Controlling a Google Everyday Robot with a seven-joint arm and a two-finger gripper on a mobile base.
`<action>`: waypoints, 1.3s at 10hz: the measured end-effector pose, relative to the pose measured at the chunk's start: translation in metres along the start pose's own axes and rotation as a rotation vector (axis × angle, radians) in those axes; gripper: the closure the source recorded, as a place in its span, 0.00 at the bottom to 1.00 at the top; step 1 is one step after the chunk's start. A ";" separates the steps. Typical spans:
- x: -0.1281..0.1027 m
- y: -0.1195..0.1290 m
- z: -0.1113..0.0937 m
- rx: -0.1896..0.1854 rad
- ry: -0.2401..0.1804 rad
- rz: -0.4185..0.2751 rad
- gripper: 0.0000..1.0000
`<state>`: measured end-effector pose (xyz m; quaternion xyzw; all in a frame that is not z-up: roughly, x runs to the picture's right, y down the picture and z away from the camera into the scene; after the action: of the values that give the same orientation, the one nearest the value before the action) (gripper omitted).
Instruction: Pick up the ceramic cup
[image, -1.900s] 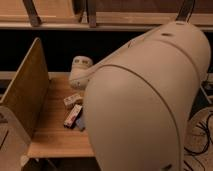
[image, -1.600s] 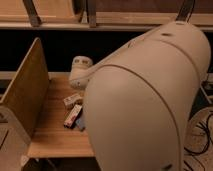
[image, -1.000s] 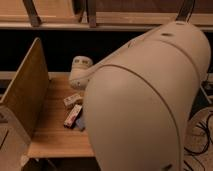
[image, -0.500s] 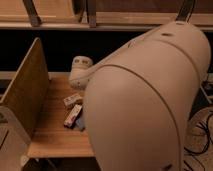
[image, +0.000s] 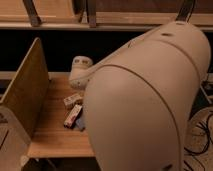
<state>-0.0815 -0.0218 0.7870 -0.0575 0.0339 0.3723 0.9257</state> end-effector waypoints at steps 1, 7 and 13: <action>-0.004 -0.002 -0.001 -0.010 -0.016 0.009 0.20; 0.006 -0.063 0.024 -0.088 -0.048 0.202 0.20; 0.028 -0.072 0.030 -0.092 -0.009 0.251 0.20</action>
<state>-0.0114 -0.0502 0.8200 -0.0937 0.0194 0.4866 0.8683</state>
